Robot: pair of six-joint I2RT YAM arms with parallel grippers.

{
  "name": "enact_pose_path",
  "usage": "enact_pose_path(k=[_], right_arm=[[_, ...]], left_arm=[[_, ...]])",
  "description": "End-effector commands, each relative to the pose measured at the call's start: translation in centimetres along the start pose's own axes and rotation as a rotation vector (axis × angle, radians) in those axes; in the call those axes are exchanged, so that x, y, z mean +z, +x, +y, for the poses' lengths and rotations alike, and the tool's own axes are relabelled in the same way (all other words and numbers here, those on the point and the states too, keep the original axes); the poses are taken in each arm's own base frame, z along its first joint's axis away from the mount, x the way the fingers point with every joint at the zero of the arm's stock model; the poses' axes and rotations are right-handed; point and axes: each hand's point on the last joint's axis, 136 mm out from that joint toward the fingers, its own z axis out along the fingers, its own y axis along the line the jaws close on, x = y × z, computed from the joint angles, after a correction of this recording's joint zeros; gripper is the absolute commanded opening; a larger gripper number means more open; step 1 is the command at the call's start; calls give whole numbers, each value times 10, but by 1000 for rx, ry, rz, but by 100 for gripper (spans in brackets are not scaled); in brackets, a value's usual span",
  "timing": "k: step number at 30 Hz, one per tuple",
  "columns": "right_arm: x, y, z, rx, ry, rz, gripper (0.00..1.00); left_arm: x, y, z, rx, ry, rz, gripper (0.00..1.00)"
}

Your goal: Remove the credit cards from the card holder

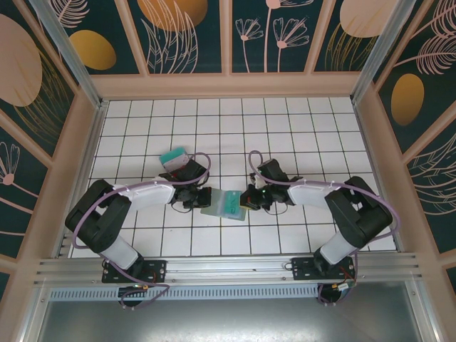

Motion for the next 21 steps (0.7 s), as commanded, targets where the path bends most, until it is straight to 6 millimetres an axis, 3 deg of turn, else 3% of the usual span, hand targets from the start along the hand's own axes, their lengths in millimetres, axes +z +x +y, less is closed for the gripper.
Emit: enact_pose_path(k=[1,5,9,12,21], right_arm=[[-13,5,-4,-24,-3,0,0],[-27,3,-2,-31,-23,-26,0],[-40,0,14,-76,-59,-61,0],[-51,-6,30,-116,-93,-95,0],[-87,-27,80,-206,-280,-187,0]], left_arm=[[9,16,21,-24,-65,49,2],[4,11,15,-25,-49,35,6],[-14,-5,-6,-33,14,-21,37],[-34,-23,-28,-41,90,-95,44],[-99,-65,-96,-111,474,-253,44]])
